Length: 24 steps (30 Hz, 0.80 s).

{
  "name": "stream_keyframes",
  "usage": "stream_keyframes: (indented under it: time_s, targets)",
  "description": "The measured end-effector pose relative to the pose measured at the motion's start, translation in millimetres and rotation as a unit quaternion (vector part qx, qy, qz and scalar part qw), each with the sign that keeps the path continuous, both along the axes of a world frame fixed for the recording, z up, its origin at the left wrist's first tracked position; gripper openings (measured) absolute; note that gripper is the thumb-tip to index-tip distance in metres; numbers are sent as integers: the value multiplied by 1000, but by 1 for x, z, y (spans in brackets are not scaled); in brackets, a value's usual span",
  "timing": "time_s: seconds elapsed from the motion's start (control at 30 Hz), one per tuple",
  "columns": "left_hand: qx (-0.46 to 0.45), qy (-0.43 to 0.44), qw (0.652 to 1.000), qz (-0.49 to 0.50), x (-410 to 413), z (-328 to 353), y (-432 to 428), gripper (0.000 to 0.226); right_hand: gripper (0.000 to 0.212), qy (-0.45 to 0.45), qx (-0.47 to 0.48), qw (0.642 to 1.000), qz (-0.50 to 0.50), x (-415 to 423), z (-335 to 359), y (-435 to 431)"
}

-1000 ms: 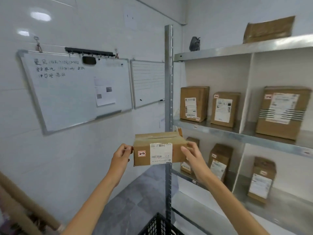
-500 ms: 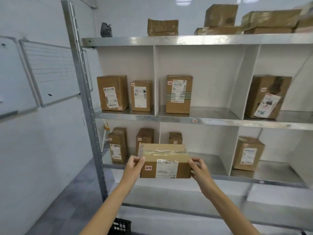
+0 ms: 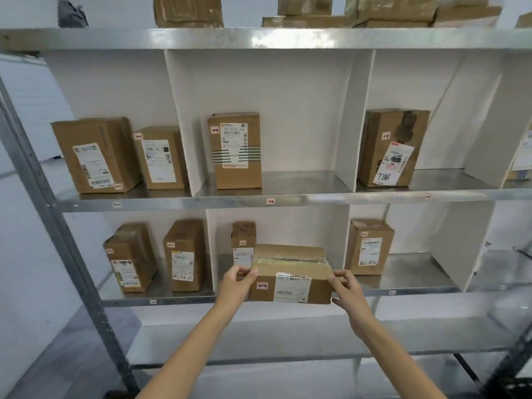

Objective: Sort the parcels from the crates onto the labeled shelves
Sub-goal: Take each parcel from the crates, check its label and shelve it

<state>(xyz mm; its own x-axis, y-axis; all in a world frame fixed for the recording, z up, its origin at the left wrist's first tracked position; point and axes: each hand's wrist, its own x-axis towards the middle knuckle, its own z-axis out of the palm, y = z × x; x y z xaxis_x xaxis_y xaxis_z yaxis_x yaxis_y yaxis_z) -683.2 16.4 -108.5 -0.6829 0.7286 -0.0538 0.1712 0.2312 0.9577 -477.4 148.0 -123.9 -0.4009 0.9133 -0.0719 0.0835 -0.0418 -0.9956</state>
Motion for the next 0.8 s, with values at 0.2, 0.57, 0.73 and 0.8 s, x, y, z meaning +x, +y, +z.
stream_keyframes:
  time_s: [0.2,0.57,0.73,0.8]
  targets:
    - [-44,-20,999,14,-2,-10,78,15,7,-20,-4,1000,-3,-2,-13,82]
    - [-95,-46,991,86,-23,-62,147,25,18,-57,-66,996,-1,-38,-56,156]
    - [-106,-83,988,82,-43,-85,173,30,19,-74,-71,995,-2,-58,-72,185]
    - [-110,-99,985,84,-49,-92,184,31,19,-84,-78,993,-2,-65,-82,196]
